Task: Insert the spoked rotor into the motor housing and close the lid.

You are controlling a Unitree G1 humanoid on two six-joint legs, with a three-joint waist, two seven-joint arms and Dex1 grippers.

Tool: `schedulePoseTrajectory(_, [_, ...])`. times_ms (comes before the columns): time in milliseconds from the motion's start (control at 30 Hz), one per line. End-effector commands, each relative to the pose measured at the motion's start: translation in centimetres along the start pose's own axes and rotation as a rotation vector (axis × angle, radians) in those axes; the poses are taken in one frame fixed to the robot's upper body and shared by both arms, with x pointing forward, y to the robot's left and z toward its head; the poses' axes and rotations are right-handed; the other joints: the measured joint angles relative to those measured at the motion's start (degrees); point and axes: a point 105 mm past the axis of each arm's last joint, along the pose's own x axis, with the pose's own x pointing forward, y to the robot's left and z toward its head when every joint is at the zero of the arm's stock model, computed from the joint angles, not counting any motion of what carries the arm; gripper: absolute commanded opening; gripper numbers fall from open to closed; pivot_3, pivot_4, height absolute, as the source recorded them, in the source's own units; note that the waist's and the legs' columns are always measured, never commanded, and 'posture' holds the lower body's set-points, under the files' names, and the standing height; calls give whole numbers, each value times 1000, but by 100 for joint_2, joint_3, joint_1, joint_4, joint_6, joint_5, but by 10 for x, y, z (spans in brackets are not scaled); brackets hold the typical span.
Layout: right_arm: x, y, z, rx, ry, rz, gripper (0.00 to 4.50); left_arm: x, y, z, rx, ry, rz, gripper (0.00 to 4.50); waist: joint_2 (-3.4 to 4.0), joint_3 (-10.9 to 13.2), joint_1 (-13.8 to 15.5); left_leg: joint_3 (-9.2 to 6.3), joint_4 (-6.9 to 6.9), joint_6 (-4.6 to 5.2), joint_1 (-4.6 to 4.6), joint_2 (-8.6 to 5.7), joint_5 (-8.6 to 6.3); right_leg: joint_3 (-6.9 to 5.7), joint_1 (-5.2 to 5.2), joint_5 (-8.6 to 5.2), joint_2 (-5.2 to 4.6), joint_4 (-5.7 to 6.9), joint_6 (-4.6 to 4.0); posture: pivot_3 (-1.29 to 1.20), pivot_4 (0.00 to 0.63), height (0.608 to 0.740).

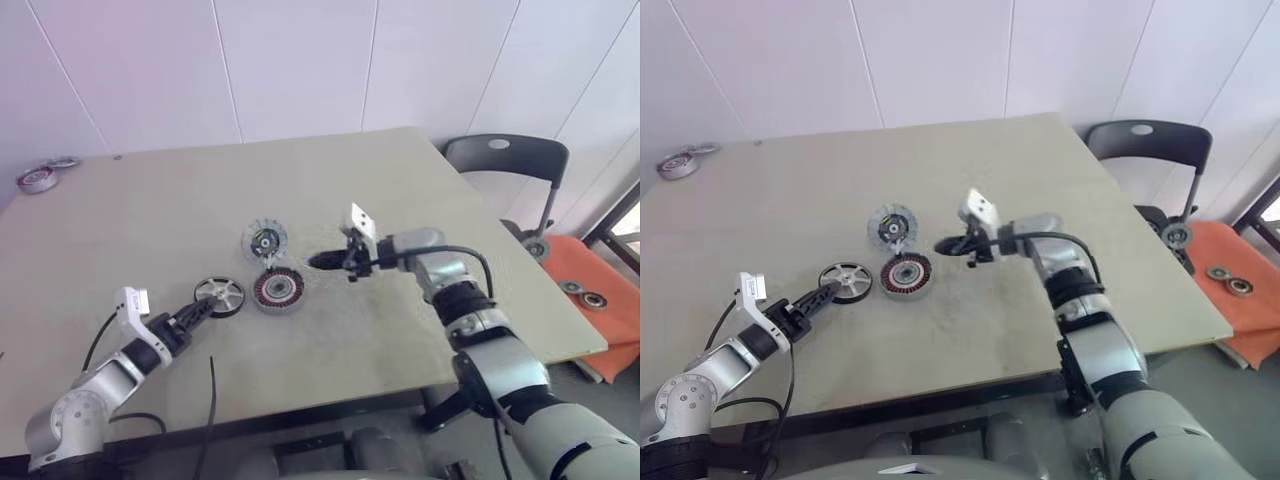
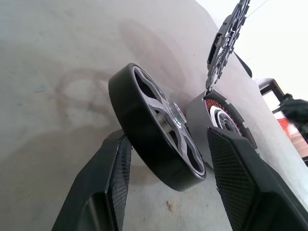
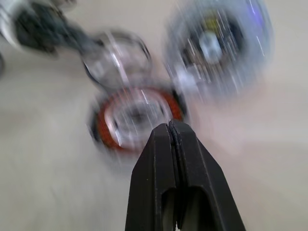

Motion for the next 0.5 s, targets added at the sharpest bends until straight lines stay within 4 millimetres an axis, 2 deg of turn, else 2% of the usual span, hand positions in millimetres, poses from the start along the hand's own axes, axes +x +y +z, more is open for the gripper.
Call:
schedulePoseTrajectory(33, [0, -6, 11, -42, -20, -42, 0, 7, -7, 5, 24, -11, -21, 2596, 0, 0, -21, 0, -1, 0, 1, 1, 0, 0, -1, 0, 1, 1, 0, 0, 0, 740])
schedulePoseTrajectory(133, [1, -8, 8, -31, -19, -64, 0, 12, -4, 5, 13, -16, -10, 2596, 0, 0, -5, 0, 2, 0, 4, 1, 0, 0, 5, 0, 1, 3, 0, 0, 0, 740])
schedulePoseTrajectory(233, [2, -10, 6, -25, -14, -82, 0, 15, -3, 4, 18, -6, -8, 2013, -1, -1, 0, 0, 5, 0, 3, 0, 0, 0, 7, 0, 0, 1, 1, 0, 0, 740])
schedulePoseTrajectory(333, [1, -11, 3, -26, -6, -89, 0, 16, -4, 3, 25, 10, -5, 1060, -2, -1, 15, -1, 4, 0, 2, 0, 0, 0, 7, 1, -1, 0, 1, 0, 0, 740])
schedulePoseTrajectory(500, [2, -12, 3, -27, -1, -98, 0, 17, 1, 4, 21, 11, 13, 1060, -2, -1, 1, -1, 6, 0, 14, 0, 0, 0, 15, 1, 1, 6, 0, 0, 0, 740])
